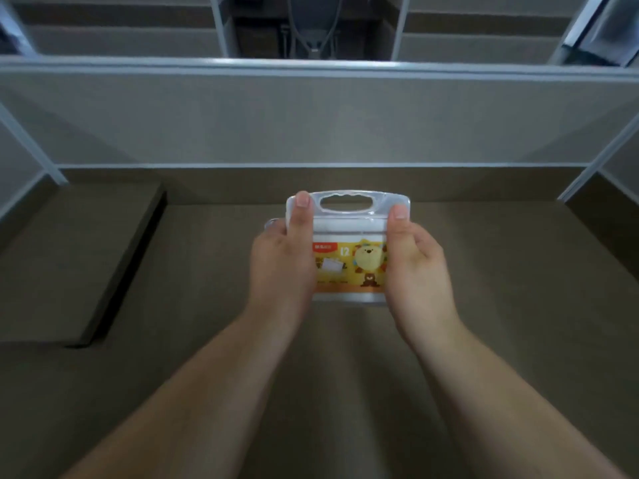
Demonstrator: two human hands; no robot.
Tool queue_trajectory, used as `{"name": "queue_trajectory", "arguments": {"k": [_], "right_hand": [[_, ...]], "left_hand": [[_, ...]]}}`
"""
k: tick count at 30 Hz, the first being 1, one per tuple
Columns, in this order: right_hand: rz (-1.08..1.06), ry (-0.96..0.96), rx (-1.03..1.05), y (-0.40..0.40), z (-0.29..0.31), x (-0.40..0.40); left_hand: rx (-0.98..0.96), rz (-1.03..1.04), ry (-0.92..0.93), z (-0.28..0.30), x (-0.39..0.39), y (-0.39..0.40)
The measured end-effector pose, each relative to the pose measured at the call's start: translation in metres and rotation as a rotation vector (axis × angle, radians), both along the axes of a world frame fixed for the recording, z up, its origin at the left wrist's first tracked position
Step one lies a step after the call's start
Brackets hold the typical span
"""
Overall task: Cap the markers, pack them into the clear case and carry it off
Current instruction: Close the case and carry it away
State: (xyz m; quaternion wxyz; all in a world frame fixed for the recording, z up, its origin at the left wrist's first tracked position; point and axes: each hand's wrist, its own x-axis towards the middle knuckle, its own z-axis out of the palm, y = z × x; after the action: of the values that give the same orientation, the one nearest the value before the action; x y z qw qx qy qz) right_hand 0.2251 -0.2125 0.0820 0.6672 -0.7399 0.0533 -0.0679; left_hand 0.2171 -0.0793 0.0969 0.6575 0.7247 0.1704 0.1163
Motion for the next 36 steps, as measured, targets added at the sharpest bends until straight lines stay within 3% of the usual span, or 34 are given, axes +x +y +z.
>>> {"name": "queue_trajectory", "arguments": {"k": [7,15,26,36], "right_hand": [[0.006,-0.109,-0.029,0.003,0.132,-0.039],[-0.049,-0.220,-0.054,0.009,0.217,-0.113],[-0.282,-0.347,-0.088,-0.027,0.280,-0.183],[-0.504,-0.399,-0.145,-0.135,0.308,-0.259]], "left_hand": [[0.039,-0.037,-0.080,0.126,-0.028,0.006],[0.195,-0.161,-0.177,0.204,-0.084,0.017],[0.176,-0.331,-0.284,0.282,-0.135,-0.024],[0.179,-0.537,-0.389,0.314,-0.182,-0.143]]}}
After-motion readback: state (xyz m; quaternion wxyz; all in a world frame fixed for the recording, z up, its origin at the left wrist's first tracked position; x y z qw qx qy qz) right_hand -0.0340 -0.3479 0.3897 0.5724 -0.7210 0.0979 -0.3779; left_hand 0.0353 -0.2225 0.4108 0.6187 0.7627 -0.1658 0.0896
